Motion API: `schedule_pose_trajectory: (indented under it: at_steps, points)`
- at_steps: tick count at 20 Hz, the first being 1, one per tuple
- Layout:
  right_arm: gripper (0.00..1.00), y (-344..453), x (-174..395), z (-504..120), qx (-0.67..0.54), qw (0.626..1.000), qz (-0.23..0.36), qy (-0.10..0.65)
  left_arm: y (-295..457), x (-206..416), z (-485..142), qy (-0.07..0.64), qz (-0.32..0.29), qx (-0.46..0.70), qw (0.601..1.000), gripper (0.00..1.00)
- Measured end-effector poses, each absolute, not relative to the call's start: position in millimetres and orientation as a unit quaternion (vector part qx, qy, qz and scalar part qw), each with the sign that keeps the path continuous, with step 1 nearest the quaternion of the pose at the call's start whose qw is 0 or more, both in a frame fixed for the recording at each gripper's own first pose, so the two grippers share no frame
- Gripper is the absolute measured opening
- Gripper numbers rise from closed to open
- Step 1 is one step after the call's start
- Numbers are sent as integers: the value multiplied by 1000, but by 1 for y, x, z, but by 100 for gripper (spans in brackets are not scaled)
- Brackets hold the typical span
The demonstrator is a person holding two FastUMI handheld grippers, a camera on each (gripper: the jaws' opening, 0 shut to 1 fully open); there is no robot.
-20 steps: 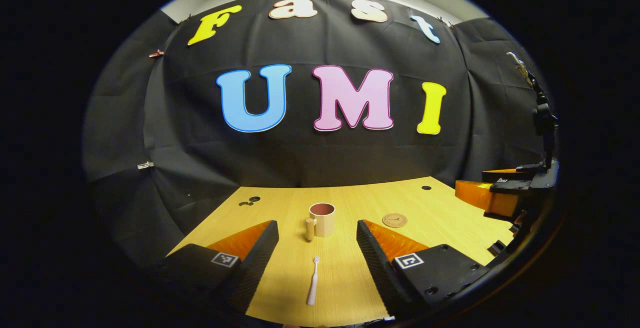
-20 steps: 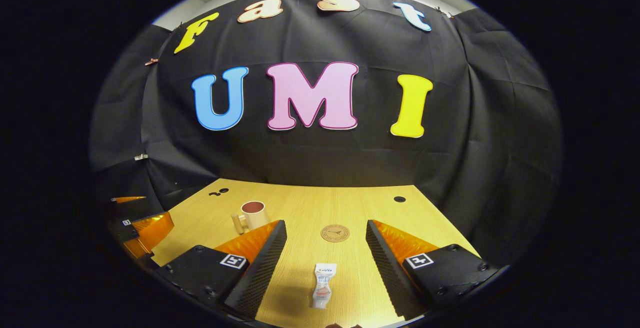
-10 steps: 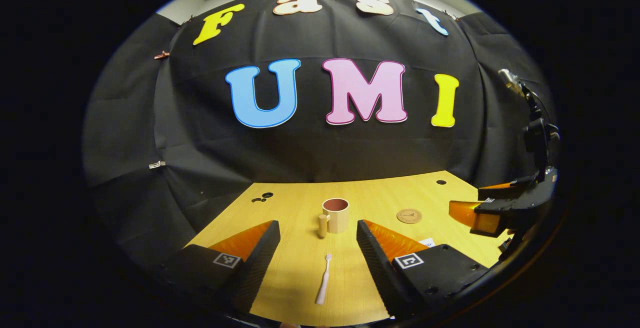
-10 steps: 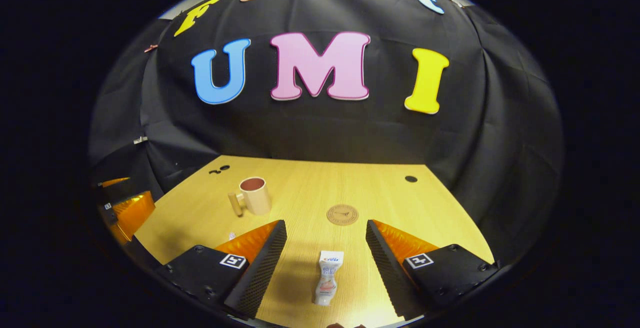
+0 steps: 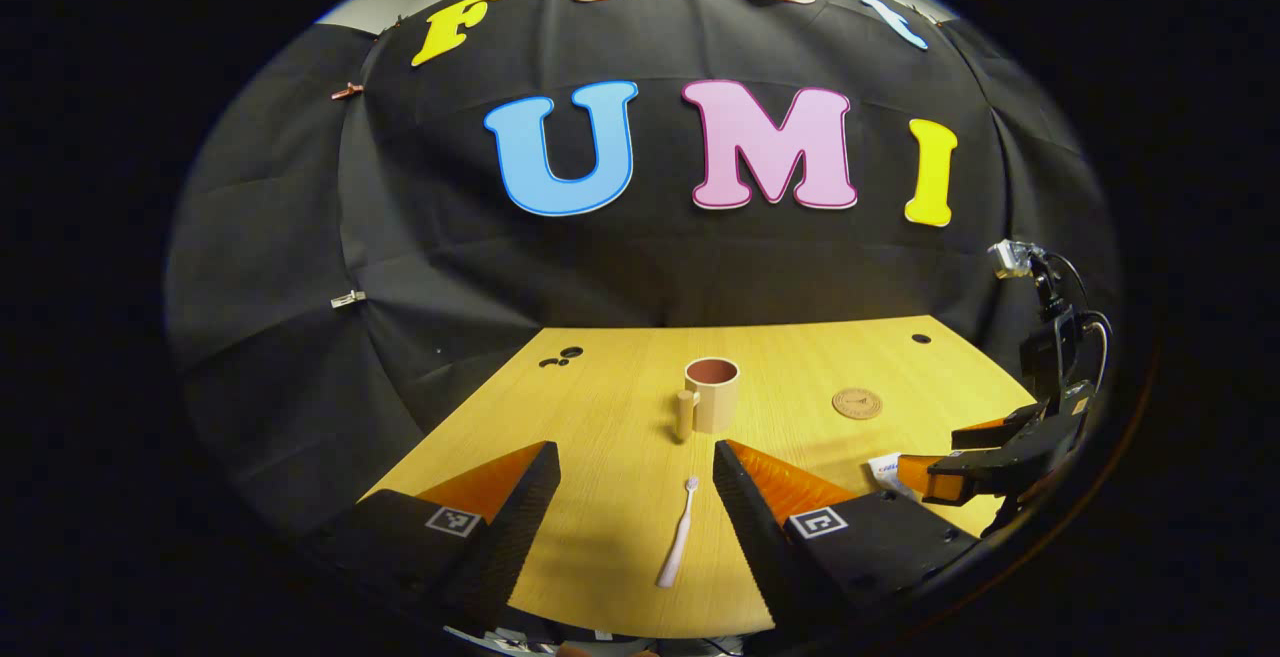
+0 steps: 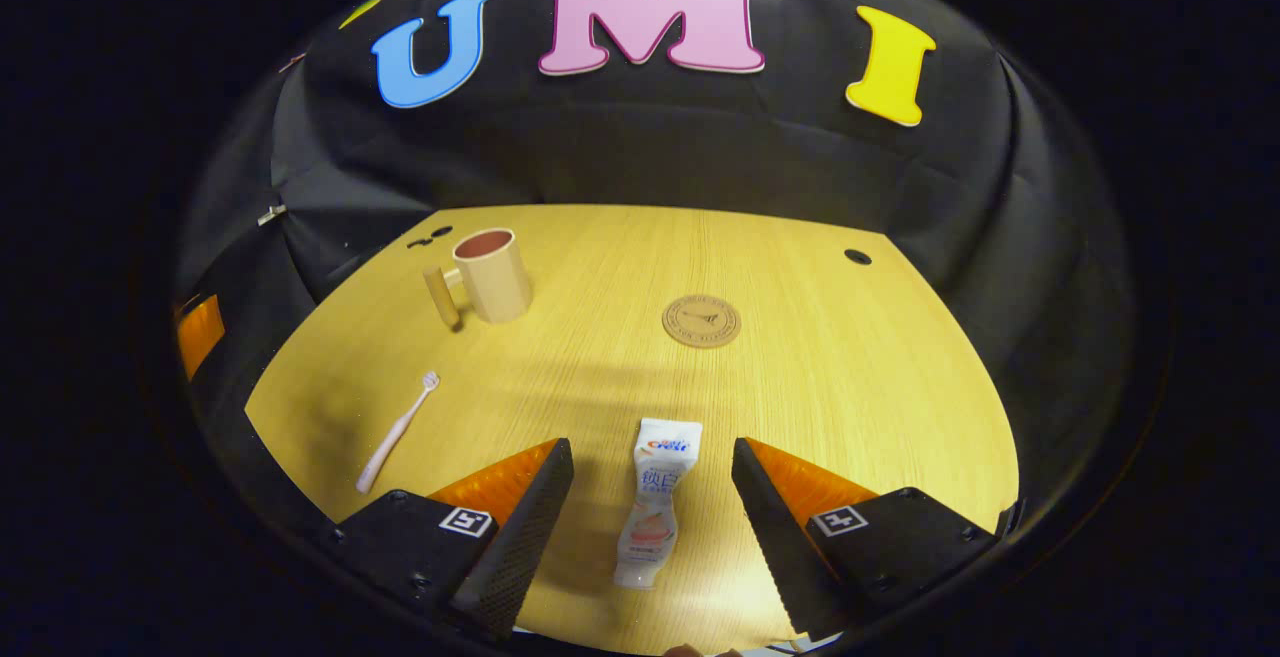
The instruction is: Put the toothbrush and toothpaste on the desktop into the cup, then pick up the cup and place it on the coaster on the desktop.
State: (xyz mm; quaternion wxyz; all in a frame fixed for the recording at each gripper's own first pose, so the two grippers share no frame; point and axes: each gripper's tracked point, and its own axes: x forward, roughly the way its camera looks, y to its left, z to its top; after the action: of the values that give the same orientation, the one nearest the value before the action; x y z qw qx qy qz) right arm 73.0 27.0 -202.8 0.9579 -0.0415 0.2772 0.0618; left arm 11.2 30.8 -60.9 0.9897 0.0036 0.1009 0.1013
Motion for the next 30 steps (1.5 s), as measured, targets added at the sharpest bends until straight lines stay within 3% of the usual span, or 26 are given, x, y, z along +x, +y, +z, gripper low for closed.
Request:
schedule_pose_trajectory:
  at_steps: [1,8,16,18,19,22,23,24,30]
  points:
    - [99,26,74,-213,-46,954,62,288,31,11,-65,108,104,9,989,96]
    - [99,21,89,-269,-46,934,52,351,12,14,-85,144,96,9,985,96]
    - [96,16,97,-286,-37,921,46,384,-11,26,-84,146,74,7,986,99]
    - [87,21,94,-287,-33,918,50,391,-12,28,-83,145,72,7,987,99]
    - [73,22,92,-288,-36,917,53,394,-13,29,-82,145,72,7,987,99]
    - [57,27,85,-289,-43,909,63,410,-15,29,-81,140,72,8,987,99]
    - [32,28,85,-290,-46,908,66,411,-16,29,-79,140,71,10,988,99]
    - [39,29,85,-291,-48,906,71,414,-17,30,-80,138,71,10,988,99]
    - [26,28,83,-287,-47,901,102,419,-15,31,-87,143,75,-3,987,99]
